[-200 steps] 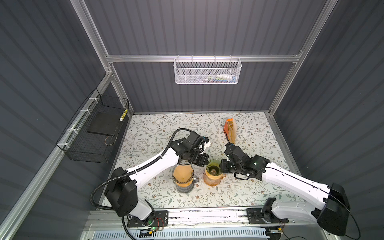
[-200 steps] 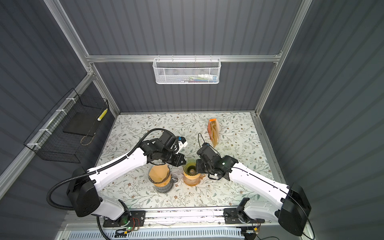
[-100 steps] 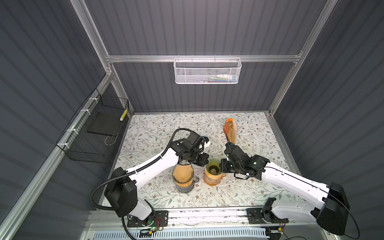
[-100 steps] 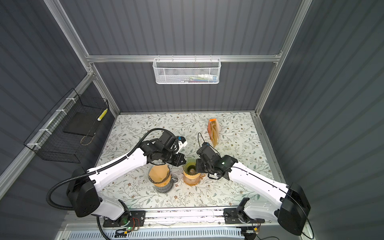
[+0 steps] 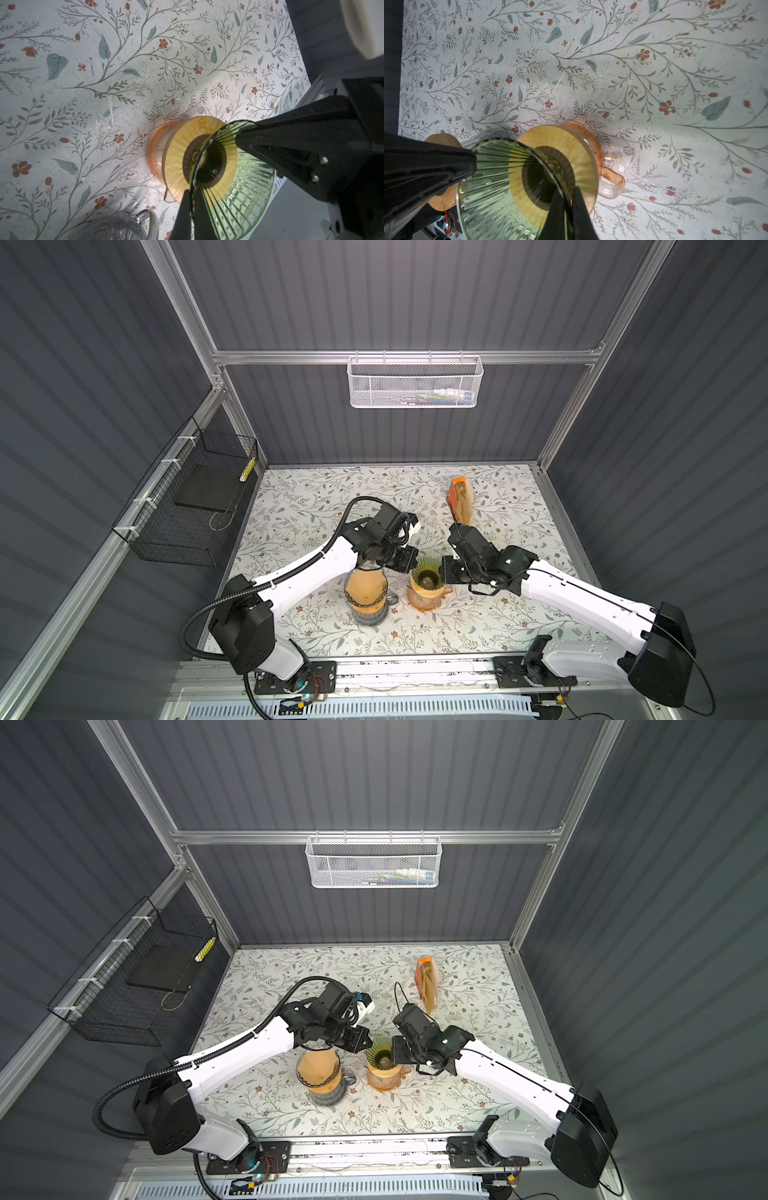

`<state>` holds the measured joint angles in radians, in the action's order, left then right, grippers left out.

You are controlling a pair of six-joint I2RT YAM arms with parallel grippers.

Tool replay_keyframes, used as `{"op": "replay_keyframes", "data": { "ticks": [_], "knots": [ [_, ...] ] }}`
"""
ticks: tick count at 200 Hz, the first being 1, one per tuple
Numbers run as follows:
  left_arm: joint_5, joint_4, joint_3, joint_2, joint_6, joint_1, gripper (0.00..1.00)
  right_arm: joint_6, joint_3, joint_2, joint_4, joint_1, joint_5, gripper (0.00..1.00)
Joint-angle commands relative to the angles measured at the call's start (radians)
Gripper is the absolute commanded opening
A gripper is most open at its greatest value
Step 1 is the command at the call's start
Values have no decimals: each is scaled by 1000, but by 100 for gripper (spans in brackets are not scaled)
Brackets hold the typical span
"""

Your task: Place the coffee filter in the dripper

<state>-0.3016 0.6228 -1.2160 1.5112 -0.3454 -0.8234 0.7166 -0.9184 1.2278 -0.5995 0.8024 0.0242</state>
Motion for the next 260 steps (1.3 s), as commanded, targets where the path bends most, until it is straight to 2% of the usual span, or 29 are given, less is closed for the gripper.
{"op": "replay_keyframes", "data": {
  "ticks": [1,20,47,144,260],
  "knots": [
    [20,69,45,8,41,-27,0,-71,34,51,-172,-20,85,7],
    [23,57,46,2,34,-28,0,-77,18,53,-182,-23,82,8],
    [39,54,43,-3,31,-27,0,-88,-3,49,-194,-23,79,15],
    [47,57,23,-16,30,-28,0,-100,-67,18,-222,-26,76,25],
    [91,69,29,-37,36,-28,0,-167,-170,61,-231,-39,81,29]
  ]
}}
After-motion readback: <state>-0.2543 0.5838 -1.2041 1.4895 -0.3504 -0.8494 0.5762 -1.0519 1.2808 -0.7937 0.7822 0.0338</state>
